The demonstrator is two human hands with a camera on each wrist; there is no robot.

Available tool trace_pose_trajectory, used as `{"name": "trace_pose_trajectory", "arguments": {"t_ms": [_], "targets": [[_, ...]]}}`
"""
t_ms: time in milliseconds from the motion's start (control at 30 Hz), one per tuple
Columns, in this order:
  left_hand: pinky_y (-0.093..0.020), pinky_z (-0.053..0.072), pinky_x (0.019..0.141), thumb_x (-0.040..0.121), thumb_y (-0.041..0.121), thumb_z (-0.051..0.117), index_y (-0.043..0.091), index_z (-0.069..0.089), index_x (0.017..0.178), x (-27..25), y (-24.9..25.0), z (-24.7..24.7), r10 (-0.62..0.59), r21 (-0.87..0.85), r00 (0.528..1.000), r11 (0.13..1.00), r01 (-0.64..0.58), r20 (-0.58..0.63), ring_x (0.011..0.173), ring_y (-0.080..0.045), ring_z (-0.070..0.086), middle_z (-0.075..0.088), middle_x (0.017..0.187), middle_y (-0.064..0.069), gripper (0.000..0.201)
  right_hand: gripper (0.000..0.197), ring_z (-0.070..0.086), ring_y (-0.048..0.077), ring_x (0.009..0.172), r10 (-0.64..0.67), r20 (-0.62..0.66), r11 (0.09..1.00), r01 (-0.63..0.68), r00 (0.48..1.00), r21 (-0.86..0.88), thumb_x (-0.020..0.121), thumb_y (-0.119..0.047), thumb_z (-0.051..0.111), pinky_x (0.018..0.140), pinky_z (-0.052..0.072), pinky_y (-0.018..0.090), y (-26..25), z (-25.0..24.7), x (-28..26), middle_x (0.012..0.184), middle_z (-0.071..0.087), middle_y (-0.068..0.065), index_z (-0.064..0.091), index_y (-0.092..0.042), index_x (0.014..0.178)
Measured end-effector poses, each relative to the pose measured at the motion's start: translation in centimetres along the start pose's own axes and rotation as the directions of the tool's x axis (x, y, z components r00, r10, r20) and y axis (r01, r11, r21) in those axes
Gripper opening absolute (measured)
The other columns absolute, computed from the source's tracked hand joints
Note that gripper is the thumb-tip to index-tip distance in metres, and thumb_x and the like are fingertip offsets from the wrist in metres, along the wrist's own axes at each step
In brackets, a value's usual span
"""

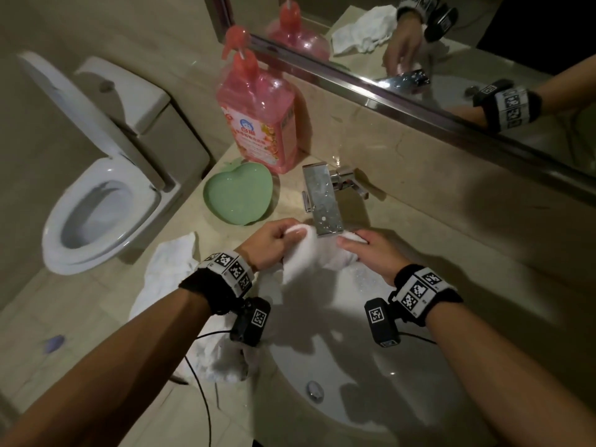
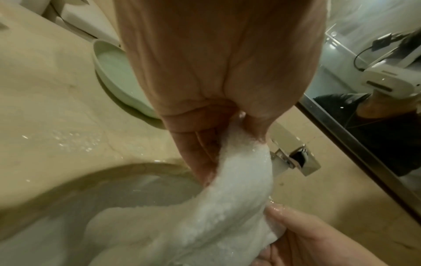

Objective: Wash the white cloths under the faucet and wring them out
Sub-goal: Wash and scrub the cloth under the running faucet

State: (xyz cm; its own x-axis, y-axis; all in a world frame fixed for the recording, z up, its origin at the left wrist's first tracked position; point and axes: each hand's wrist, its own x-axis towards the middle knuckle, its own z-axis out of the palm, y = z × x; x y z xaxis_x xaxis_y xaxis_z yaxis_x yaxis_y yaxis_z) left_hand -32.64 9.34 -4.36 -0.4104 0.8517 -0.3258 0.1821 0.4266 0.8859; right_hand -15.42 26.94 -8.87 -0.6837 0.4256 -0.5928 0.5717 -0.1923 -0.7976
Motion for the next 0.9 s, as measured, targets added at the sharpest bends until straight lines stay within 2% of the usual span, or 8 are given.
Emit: {"name": "trace_pose_trajectory", "arguments": {"t_ms": [133, 233, 433, 533, 633, 700, 767, 900], "targets": [[-0.026, 0.039, 0.063, 0.101, 0.025, 0.054, 0.018, 0.058, 0.077, -1.3, -0.6, -1.3, 0.012, -0.014, 1.0, 1.0, -0.012, -0.009, 0.065, -0.01, 0.046, 0.05, 0.067, 0.013, 0.025, 0.025, 0.069, 0.011, 0.108, -0.064, 0.053, 0.998, 0.063, 0.997, 0.021, 0.081, -0.038, 0.075, 0.093, 0.051, 0.033, -0.7, 1.4, 0.1, 0.108, 0.077, -0.009, 0.079, -0.028, 0.104], [-0.03, 0.042, 0.065, 0.1, 0.029, 0.056, 0.014, 0.057, 0.077, -1.9, -1.1, -2.0, -0.013, -0.015, 0.999, 1.0, 0.012, -0.045, 0.064, -0.012, 0.048, 0.051, 0.068, 0.007, 0.028, 0.013, 0.071, 0.012, 0.1, -0.09, 0.088, 0.996, 0.09, 0.992, 0.002, 0.09, -0.03, 0.072, 0.08, 0.054, 0.027, -1.1, 2.8, 0.4, 0.104, 0.077, -0.009, 0.077, -0.03, 0.102], [-0.039, 0.06, 0.063, 0.095, 0.041, 0.054, 0.024, 0.056, 0.082, -1.4, -1.5, -1.0, -0.199, 0.216, 0.962, 0.947, 0.239, -0.188, 0.061, -0.02, 0.07, 0.068, 0.077, 0.0, 0.022, 0.02, 0.059, 0.005, 0.069, -0.131, -0.237, 0.976, 0.083, 0.963, -0.199, 0.093, -0.025, 0.071, 0.056, 0.042, 0.02, -1.8, 4.9, 1.1, 0.08, 0.067, -0.012, 0.068, -0.022, 0.112], [-0.038, 0.061, 0.064, 0.097, 0.033, 0.054, 0.022, 0.053, 0.087, -0.2, -1.1, 1.2, -0.263, 0.09, 0.947, 0.955, 0.283, -0.187, 0.062, -0.02, 0.072, 0.066, 0.082, -0.001, 0.015, 0.022, 0.065, 0.005, 0.059, -0.095, -0.155, 0.988, 0.075, 0.983, -0.134, 0.08, -0.029, 0.084, 0.051, 0.046, 0.019, -1.9, 5.4, 0.2, 0.066, 0.072, -0.008, 0.073, -0.018, 0.097], [-0.03, 0.059, 0.062, 0.096, 0.018, 0.058, 0.022, 0.056, 0.084, 1.0, -0.2, 3.3, -0.278, -0.11, 0.956, 0.957, 0.268, -0.097, 0.056, -0.008, 0.064, 0.064, 0.073, 0.001, 0.013, 0.024, 0.072, 0.007, 0.068, -0.129, -0.001, 0.973, 0.126, 0.992, -0.194, 0.064, -0.024, 0.094, 0.057, 0.052, 0.02, -1.7, 5.3, -0.9, 0.073, 0.076, -0.006, 0.077, -0.024, 0.082], [-0.021, 0.055, 0.062, 0.092, 0.008, 0.059, 0.02, 0.065, 0.08, 1.3, 0.6, 4.3, -0.26, -0.249, 0.965, 0.932, 0.262, 0.042, 0.064, -0.007, 0.063, 0.067, 0.071, 0.005, 0.018, 0.037, 0.071, 0.013, 0.084, -0.17, -0.014, 0.946, 0.159, 0.985, -0.284, 0.069, -0.018, 0.092, 0.069, 0.05, 0.015, -1.6, 5.0, -0.8, 0.087, 0.074, -0.007, 0.075, -0.019, 0.102], [-0.014, 0.049, 0.065, 0.087, 0.003, 0.06, 0.021, 0.065, 0.088, 1.7, 0.7, 4.4, -0.204, -0.191, 0.975, 0.957, 0.217, 0.083, 0.078, -0.007, 0.063, 0.069, 0.079, 0.011, 0.019, 0.043, 0.068, 0.014, 0.093, -0.183, -0.09, 0.934, 0.145, 0.979, -0.325, 0.08, -0.019, 0.084, 0.067, 0.046, 0.009, -1.8, 4.4, -0.6, 0.097, 0.07, -0.011, 0.068, -0.018, 0.119], [-0.008, 0.045, 0.08, 0.072, 0.001, 0.077, 0.011, 0.041, 0.128, 2.4, -1.1, 3.9, -0.103, 0.092, 0.988, 0.991, 0.093, 0.114, 0.111, -0.016, 0.054, 0.055, 0.12, -0.004, 0.067, 0.046, 0.07, 0.022, 0.096, -0.041, -0.181, 0.99, 0.016, 0.983, -0.138, 0.09, 0.003, 0.061, 0.07, 0.063, 0.038, -1.7, 2.9, -0.2, 0.119, 0.069, 0.004, 0.06, -0.02, 0.13]]}}
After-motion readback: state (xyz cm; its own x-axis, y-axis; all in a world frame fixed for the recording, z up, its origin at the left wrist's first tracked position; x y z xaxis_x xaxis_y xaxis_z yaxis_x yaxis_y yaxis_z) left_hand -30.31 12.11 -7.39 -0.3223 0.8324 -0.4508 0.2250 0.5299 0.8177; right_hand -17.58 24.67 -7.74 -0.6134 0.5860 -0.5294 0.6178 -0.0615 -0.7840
